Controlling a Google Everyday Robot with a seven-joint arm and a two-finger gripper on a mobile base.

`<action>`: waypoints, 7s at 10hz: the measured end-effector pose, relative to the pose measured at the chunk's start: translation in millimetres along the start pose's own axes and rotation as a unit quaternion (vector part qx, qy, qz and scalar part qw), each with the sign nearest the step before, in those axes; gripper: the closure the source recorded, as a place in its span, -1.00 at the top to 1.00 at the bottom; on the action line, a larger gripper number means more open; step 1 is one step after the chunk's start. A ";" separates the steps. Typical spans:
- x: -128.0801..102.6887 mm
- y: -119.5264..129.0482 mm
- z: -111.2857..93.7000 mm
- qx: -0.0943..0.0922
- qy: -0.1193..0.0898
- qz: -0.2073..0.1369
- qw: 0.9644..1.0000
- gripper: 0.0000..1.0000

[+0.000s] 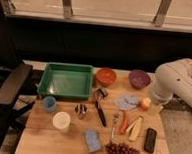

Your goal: Place pepper in table surface

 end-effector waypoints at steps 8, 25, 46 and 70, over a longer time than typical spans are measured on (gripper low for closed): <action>0.0 0.0 0.0 0.000 0.000 0.000 1.000 0.30; -92.8 20.0 67.5 -0.038 -0.065 -0.358 0.931 0.30; -99.1 8.4 157.6 -0.067 -0.081 -0.340 0.935 0.30; -89.9 12.0 112.8 -0.035 -0.108 -0.322 0.940 -1.00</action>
